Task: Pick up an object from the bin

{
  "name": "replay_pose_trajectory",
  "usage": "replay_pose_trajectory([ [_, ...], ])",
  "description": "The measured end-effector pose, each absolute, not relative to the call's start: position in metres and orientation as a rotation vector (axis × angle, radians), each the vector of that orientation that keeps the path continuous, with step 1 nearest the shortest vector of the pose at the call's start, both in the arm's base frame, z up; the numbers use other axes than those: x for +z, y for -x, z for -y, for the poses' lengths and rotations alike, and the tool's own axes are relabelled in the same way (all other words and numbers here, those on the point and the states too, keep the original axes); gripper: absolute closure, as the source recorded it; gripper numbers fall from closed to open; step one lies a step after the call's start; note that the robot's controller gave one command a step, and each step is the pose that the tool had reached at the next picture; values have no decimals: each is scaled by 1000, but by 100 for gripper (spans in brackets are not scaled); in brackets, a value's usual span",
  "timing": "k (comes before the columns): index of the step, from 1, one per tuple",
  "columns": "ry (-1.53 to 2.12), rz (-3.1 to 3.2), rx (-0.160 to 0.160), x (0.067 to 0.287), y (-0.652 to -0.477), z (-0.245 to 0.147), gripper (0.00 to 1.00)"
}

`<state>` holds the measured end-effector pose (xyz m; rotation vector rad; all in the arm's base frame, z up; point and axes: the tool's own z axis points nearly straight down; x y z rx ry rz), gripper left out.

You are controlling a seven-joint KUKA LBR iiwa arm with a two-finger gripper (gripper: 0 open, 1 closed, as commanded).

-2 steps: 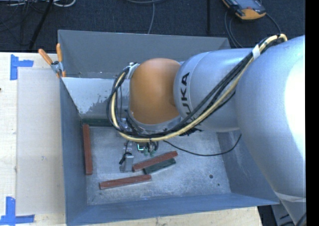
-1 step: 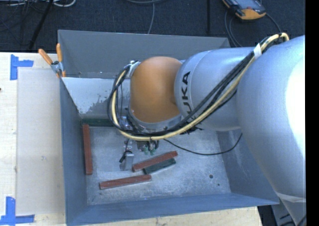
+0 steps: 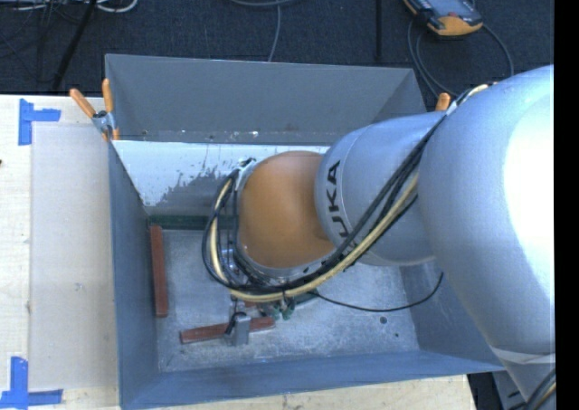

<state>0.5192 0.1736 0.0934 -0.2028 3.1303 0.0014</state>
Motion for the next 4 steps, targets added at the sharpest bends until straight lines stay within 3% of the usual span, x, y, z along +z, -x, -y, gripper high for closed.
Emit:
replay_pose_trajectory([
  [1, 285, -3134, -2, 78, -496, -169, 0],
  [2, 243, -3131, 0, 101, -499, -163, 0],
  [3, 281, -3132, 0, 76, -496, -168, 0],
  [4, 117, -3142, 0, 70, -486, -165, 100],
])
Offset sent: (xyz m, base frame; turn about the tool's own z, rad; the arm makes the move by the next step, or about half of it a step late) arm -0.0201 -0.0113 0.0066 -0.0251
